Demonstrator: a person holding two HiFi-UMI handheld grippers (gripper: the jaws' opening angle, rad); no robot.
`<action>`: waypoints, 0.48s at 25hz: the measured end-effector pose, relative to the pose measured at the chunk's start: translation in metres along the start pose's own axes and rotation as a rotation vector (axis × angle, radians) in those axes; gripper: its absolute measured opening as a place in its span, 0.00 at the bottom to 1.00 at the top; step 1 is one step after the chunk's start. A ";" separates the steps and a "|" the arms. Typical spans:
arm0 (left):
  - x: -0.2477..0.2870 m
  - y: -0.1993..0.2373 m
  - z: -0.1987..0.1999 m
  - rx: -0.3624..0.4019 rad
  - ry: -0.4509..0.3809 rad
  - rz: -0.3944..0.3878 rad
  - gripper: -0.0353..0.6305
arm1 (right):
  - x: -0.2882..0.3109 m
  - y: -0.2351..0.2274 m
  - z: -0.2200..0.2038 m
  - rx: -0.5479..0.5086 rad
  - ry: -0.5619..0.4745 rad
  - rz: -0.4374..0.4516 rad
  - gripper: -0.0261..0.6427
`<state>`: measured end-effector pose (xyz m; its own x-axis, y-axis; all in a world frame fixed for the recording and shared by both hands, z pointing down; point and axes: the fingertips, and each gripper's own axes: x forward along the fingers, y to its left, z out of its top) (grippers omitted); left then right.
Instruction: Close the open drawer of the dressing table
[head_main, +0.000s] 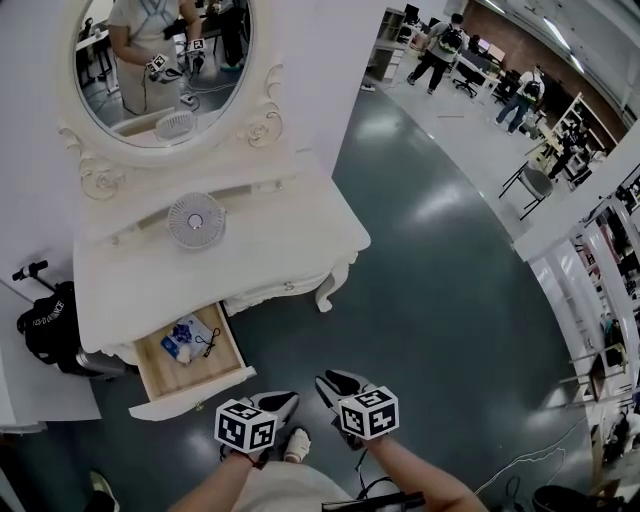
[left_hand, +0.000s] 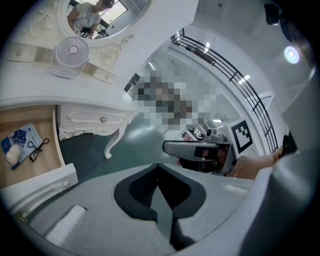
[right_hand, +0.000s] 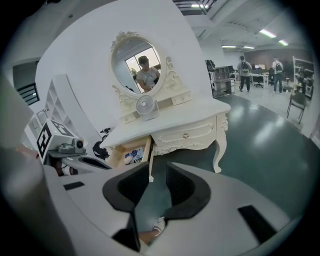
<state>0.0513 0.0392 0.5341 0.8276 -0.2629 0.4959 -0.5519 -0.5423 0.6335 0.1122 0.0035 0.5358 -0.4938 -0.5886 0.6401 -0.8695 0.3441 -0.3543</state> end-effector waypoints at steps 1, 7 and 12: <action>-0.001 0.000 0.000 0.002 0.001 0.000 0.07 | -0.003 0.001 -0.001 -0.002 -0.003 -0.001 0.20; -0.005 -0.003 0.004 0.013 -0.005 0.004 0.07 | -0.015 0.003 0.001 0.004 -0.031 0.006 0.12; -0.007 -0.003 0.010 0.033 -0.005 0.009 0.07 | -0.017 0.007 0.006 0.000 -0.026 0.016 0.08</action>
<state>0.0486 0.0349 0.5229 0.8233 -0.2718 0.4982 -0.5554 -0.5663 0.6089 0.1145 0.0119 0.5186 -0.5079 -0.6019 0.6162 -0.8614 0.3538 -0.3644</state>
